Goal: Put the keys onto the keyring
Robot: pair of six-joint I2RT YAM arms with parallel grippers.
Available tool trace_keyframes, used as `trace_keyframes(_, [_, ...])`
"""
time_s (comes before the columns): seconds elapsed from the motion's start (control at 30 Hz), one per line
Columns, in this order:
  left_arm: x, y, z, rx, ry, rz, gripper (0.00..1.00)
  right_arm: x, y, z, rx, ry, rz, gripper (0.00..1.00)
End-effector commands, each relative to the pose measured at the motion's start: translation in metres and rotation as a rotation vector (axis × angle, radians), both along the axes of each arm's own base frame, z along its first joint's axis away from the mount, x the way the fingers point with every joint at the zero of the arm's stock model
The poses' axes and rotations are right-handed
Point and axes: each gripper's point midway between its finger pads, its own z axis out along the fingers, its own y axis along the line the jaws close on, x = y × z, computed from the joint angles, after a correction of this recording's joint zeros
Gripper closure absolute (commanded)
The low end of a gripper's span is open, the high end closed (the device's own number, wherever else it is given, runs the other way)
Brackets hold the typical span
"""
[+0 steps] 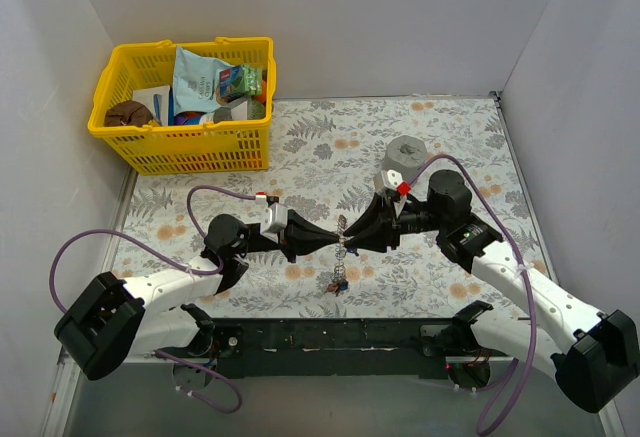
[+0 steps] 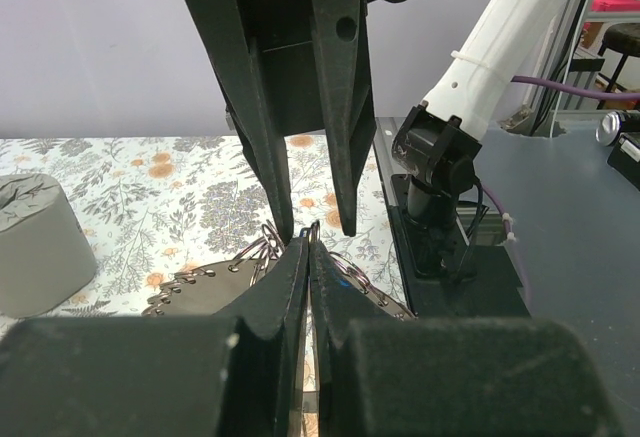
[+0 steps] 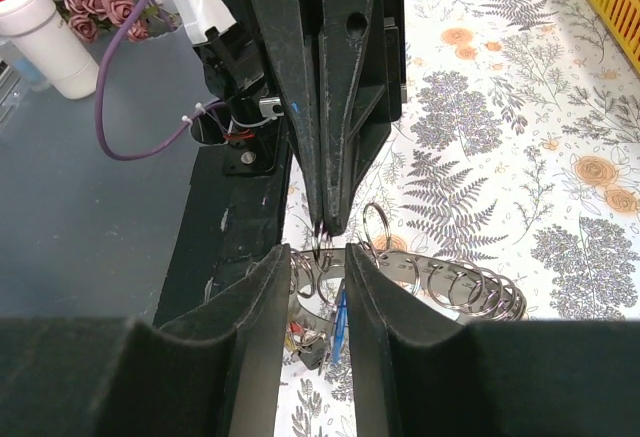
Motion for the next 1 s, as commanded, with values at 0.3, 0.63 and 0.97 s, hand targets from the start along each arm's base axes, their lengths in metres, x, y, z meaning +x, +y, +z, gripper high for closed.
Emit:
trace_keyframes(0.3, [-0.003,0.003,0.031,-0.081,-0.080,-0.005,1.00,0.001,0.002,-0.004,-0.008,0.002,0.003,0.81])
trace_keyframes(0.63, [-0.006,0.001,0.020,-0.048,-0.060,-0.034,1.00,0.019,0.005,0.003,-0.026,0.049,-0.100,0.99])
trace_keyframes(0.97, [-0.003,-0.002,0.005,0.058,-0.052,-0.035,0.83,0.025,0.004,0.001,-0.048,0.025,-0.122,0.99])
